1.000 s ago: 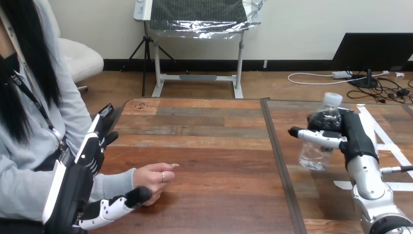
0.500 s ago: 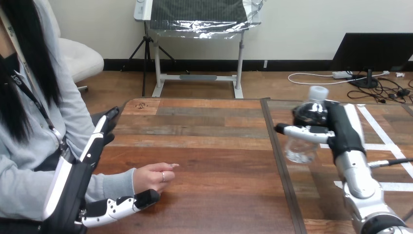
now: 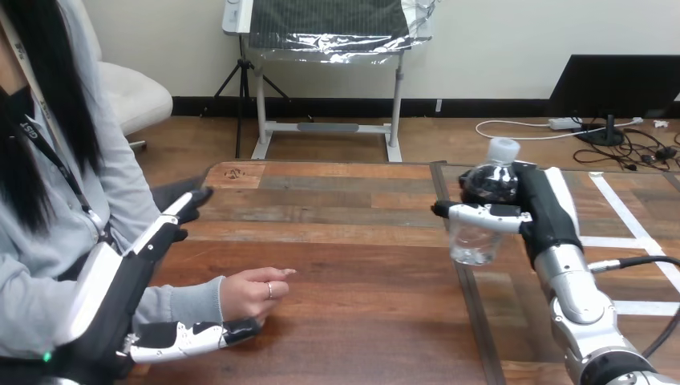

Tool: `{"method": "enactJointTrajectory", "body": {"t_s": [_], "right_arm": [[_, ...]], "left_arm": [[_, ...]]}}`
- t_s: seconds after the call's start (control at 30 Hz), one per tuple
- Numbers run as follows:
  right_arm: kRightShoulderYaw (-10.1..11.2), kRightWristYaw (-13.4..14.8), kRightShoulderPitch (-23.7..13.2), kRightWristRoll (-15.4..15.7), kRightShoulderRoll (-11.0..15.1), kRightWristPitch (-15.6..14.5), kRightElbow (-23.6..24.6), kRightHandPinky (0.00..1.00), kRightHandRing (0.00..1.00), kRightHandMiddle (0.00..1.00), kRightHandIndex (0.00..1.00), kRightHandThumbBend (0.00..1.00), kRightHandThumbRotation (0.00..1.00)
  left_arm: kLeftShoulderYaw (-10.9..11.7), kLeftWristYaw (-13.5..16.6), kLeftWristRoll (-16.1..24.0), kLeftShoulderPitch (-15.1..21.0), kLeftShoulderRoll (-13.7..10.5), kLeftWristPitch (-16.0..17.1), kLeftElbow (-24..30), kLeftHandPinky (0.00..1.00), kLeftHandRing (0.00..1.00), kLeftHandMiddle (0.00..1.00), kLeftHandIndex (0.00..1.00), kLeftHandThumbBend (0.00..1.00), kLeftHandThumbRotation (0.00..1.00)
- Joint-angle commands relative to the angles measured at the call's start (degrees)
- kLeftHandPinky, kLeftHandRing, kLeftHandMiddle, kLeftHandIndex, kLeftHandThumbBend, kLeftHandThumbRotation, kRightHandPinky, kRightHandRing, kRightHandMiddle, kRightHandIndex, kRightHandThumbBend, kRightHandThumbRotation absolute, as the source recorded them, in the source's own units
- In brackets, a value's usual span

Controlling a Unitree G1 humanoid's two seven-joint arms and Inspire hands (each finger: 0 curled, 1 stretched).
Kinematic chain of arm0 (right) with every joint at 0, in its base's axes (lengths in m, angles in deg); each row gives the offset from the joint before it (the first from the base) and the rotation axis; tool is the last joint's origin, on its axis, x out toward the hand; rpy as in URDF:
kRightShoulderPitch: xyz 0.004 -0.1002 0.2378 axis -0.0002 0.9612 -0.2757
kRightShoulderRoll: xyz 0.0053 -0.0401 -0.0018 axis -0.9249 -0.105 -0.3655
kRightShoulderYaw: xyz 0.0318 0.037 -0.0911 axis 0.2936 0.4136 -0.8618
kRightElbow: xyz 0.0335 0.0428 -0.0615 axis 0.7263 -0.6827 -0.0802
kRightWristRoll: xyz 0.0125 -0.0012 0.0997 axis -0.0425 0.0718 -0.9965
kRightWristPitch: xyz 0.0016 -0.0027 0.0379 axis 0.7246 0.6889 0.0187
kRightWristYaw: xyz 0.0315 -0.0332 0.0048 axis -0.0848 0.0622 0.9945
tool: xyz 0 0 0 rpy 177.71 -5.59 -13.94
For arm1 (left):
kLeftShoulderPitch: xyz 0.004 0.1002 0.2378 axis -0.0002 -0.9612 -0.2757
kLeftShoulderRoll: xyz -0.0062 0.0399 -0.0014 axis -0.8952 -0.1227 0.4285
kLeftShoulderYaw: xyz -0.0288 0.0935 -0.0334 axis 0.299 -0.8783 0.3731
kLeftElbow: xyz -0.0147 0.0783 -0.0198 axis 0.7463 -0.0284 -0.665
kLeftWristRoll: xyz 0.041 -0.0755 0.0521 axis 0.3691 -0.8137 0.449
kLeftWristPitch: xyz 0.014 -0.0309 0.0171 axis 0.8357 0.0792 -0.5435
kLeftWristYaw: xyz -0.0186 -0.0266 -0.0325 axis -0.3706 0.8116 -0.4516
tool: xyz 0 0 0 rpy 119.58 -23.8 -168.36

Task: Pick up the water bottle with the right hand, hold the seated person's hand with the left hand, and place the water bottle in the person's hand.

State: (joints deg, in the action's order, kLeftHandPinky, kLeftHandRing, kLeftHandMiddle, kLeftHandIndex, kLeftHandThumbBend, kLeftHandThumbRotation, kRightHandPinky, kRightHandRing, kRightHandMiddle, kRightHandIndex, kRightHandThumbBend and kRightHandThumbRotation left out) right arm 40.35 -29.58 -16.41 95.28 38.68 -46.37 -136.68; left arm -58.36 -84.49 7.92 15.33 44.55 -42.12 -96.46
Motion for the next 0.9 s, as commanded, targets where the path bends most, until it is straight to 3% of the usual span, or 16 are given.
{"method": "enactJointTrajectory", "body": {"t_s": [0.0, 0.27, 0.53, 0.87], "right_arm": [[1.1, -0.9, -6.2, -1.9, 0.2, 2.7, 3.6, 0.36, 0.41, 0.48, 0.46, 0.82, 0.0], [1.5, -2.9, -6.1, -3.7, 0.0, 3.3, 4.0, 0.34, 0.4, 0.47, 0.46, 0.8, 0.0], [1.9, -4.7, -6.1, -5.2, -0.2, 3.7, 4.3, 0.34, 0.4, 0.47, 0.46, 0.78, 0.0], [1.0, -3.7, -5.9, -4.4, 0.5, 4.7, 4.9, 0.33, 0.39, 0.46, 0.45, 0.79, 0.0]], "left_arm": [[0.4, -0.3, 1.0, 2.2, -4.0, -2.4, 3.9, 0.82, 0.87, 0.9, 0.89, 1.0, 0.35], [-0.3, -2.0, 3.2, 3.6, -9.4, -5.0, 4.0, 0.82, 0.86, 0.87, 0.88, 1.0, 0.3], [-1.0, -3.6, 3.9, 4.3, -12.6, -8.6, 4.8, 0.81, 0.86, 0.86, 0.86, 1.0, 0.3], [-2.1, -5.3, 6.6, 6.2, -17.1, -11.5, 4.9, 0.8, 0.84, 0.85, 0.85, 1.0, 0.26]]}}
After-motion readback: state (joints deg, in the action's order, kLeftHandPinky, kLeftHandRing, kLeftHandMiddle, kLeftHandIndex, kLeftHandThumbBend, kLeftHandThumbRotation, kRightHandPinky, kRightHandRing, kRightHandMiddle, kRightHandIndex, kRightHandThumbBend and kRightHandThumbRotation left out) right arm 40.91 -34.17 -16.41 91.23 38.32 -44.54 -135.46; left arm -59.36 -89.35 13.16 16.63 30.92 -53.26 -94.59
